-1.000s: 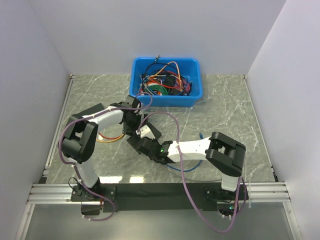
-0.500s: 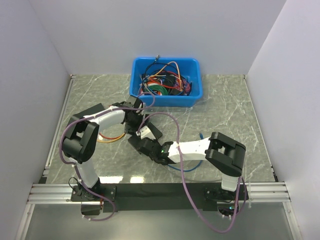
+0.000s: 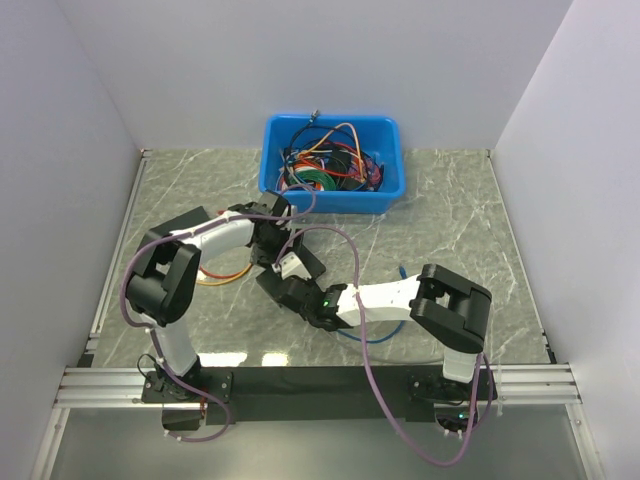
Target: Insert the plug into the switch port
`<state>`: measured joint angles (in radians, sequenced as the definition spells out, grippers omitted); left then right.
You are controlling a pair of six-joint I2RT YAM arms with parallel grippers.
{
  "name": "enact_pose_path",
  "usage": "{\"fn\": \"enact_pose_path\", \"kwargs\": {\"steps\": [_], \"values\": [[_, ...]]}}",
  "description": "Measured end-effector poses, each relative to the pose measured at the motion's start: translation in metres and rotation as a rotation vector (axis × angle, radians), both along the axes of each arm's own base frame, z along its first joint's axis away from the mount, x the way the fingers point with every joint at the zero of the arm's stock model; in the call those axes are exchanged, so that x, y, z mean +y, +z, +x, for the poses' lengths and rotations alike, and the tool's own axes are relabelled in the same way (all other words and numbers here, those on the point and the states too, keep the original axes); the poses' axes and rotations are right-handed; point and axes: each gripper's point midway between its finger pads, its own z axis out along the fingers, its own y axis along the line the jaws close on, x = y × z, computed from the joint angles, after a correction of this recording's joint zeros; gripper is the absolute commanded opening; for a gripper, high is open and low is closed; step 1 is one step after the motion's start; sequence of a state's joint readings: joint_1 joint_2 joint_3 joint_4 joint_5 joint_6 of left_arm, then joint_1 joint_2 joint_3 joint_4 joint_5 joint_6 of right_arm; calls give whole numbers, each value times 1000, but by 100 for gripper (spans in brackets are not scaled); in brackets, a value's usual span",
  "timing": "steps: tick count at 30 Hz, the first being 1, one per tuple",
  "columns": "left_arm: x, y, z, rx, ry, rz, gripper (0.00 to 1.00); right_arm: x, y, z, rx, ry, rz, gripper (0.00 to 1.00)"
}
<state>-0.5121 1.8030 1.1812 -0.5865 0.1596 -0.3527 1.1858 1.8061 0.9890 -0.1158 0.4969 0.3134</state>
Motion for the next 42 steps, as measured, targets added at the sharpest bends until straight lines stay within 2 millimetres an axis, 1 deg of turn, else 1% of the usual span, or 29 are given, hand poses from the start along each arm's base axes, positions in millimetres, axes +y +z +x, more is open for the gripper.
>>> {"fn": "enact_pose_path", "kwargs": {"steps": [13,30,38,42], "values": [[-14,3,7,-77,-75,35,76,-7,0,7,-46,0,-18,0],[-31,2,10,-109,-115,32,76,-23,1,13,-59,-18,-22,0],[-41,2,15,-146,-126,31,76,-35,1,23,-40,-72,10,0],[-44,2,16,-152,-128,30,76,-37,3,26,-35,-76,19,0]]}}
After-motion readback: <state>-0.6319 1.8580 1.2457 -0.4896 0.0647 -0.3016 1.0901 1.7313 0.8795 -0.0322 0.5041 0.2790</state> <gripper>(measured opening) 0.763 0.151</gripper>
